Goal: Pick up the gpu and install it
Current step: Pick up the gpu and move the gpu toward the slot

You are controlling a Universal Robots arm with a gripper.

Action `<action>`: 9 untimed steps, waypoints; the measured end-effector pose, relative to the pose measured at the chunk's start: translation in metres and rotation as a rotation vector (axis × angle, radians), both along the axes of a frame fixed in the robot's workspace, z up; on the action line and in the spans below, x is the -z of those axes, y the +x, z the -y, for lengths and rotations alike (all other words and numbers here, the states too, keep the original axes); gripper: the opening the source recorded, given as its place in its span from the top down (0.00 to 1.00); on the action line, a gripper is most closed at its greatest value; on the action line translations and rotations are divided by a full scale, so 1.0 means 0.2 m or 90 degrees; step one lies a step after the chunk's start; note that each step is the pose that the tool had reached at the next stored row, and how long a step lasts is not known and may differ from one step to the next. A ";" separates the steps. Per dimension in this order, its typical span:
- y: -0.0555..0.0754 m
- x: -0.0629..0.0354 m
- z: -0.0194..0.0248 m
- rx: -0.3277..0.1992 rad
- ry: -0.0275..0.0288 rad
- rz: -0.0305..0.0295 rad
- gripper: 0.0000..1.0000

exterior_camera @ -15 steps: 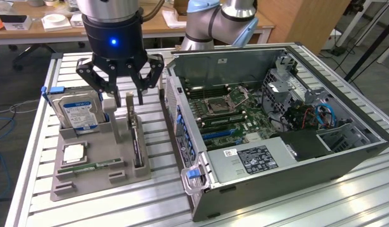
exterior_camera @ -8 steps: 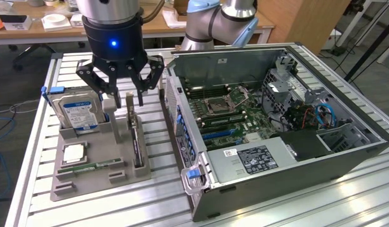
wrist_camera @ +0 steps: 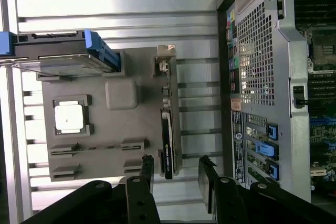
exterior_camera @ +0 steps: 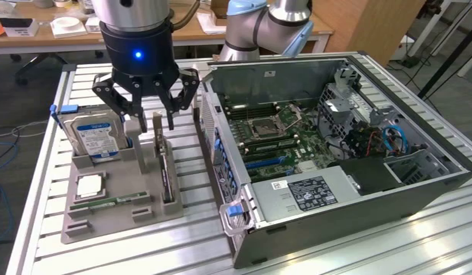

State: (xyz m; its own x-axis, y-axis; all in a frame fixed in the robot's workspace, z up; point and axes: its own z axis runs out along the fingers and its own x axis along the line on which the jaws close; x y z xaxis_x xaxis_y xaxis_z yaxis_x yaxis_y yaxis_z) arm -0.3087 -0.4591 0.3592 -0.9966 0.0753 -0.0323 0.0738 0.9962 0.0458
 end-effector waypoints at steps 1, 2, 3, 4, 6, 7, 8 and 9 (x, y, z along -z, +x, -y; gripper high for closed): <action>0.00 0.001 0.001 0.000 0.0000 0.0000 0.53; 0.00 0.002 0.001 0.000 -0.0001 -0.0001 0.53; 0.00 0.003 0.002 0.000 -0.0001 -0.0001 0.53; 0.00 0.004 0.002 0.000 -0.0001 -0.0001 0.53; 0.00 0.006 0.003 0.000 -0.0001 -0.0001 0.53; 0.00 0.007 0.003 0.000 0.0000 0.0000 0.53; 0.00 0.008 0.004 0.000 -0.0001 -0.0001 0.53; 0.00 0.009 0.004 0.000 -0.0001 -0.0001 0.53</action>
